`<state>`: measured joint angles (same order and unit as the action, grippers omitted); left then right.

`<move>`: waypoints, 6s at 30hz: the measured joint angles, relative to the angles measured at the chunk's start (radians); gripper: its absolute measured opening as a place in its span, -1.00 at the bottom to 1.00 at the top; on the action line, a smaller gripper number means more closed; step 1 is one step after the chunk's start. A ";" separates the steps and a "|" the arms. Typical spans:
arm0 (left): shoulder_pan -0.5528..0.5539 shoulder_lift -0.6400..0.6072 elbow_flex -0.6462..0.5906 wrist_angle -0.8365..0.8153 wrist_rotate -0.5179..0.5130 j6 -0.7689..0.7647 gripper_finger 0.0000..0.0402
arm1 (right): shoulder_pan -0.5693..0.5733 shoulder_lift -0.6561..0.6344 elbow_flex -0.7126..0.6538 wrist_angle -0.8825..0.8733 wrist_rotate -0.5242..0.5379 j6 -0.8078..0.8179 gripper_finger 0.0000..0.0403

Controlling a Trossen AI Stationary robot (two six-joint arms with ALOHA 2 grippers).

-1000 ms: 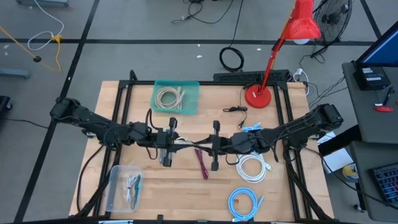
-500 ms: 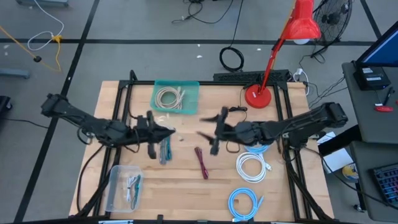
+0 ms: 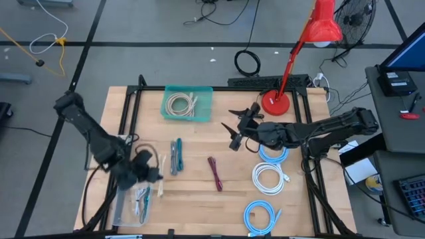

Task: Pick & Place USB Port
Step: Put the brown charger cable into the transparent bin

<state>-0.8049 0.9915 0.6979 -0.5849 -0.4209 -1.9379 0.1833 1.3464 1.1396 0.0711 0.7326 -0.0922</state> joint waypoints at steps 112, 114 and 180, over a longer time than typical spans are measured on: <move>-0.369 0.412 0.126 -0.230 0.552 -0.503 -0.79 | 0.002 0.002 -0.002 0.082 -0.080 -0.058 0.12; -0.369 0.411 0.126 -0.228 0.533 -0.495 -0.76 | 0.002 0.002 -0.002 0.082 -0.080 -0.058 0.12; -0.283 0.361 0.133 -0.087 0.243 -0.251 -0.68 | 0.002 0.002 -0.002 0.082 -0.080 -0.055 0.12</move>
<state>-1.0878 1.3525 0.8307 -0.6718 -0.1778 -2.1890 0.1852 1.3483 1.1381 0.1532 0.6525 -0.1471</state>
